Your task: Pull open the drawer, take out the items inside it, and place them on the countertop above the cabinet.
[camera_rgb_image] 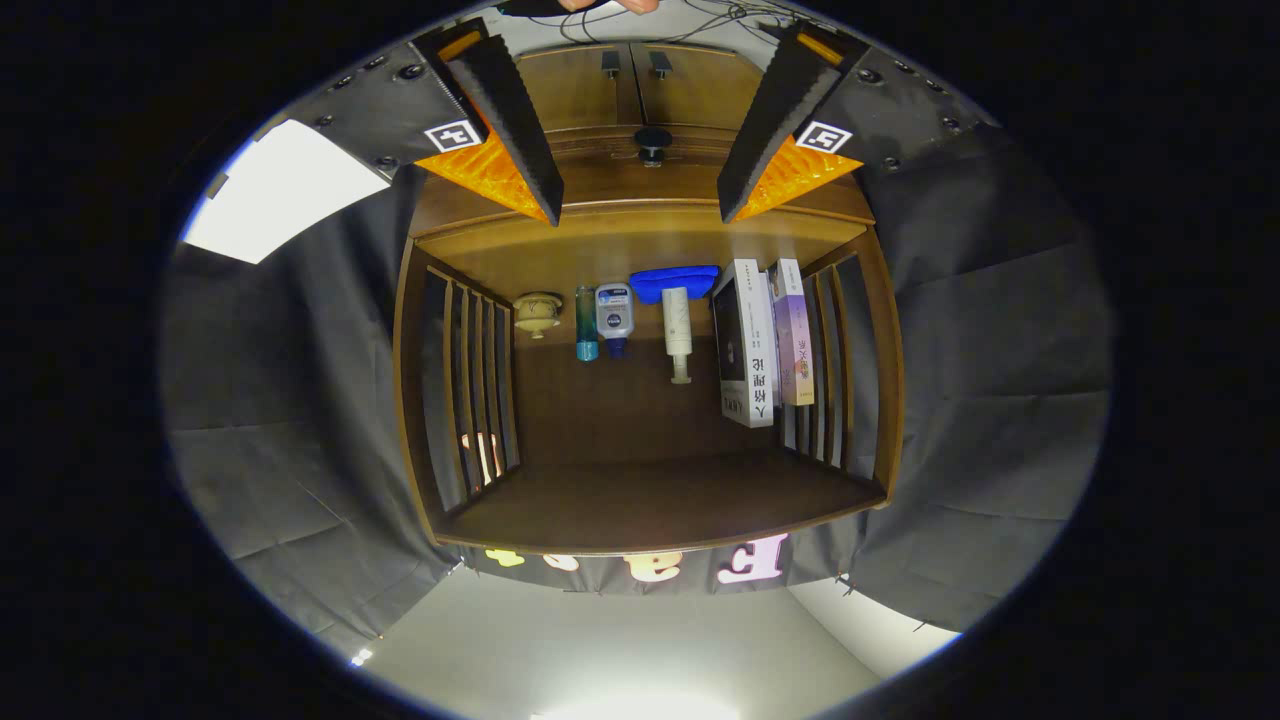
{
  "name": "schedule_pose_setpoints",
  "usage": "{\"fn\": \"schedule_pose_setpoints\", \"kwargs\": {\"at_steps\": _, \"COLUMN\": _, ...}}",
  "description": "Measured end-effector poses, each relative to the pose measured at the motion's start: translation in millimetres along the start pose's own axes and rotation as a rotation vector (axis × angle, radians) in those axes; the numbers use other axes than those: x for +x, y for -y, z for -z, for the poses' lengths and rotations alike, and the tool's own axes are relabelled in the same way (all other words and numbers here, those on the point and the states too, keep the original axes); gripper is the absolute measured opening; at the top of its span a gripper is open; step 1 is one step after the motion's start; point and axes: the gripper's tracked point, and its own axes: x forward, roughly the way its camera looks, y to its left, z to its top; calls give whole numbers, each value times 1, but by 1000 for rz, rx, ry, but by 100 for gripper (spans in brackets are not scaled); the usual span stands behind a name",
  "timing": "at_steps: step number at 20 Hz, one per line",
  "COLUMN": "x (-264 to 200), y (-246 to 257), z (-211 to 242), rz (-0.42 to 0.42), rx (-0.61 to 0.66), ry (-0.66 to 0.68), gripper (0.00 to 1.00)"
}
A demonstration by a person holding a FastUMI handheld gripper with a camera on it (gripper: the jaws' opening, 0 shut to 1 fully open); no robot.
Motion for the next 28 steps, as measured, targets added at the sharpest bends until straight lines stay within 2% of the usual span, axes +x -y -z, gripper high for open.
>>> {"fn": "schedule_pose_setpoints", "kwargs": {"at_steps": 9, "x": -2, "y": 7, "z": -1, "rz": 12, "rx": 21, "ry": 5, "gripper": 98}}
{"fn": "schedule_pose_setpoints", "kwargs": {"at_steps": 19, "x": 21, "y": 6, "z": 18, "rz": 3, "rx": 36, "ry": -7, "gripper": 98}}
{"fn": "schedule_pose_setpoints", "kwargs": {"at_steps": 22, "x": 38, "y": 5, "z": 33, "rz": 0, "rx": 14, "ry": -20, "gripper": 98}}
{"fn": "schedule_pose_setpoints", "kwargs": {"at_steps": 26, "x": 66, "y": -13, "z": 65, "rz": -58, "rx": 26, "ry": -93, "gripper": 98}}
{"fn": "schedule_pose_setpoints", "kwargs": {"at_steps": 28, "x": 81, "y": -14, "z": 87, "rz": -50, "rx": 11, "ry": -127, "gripper": 98}}
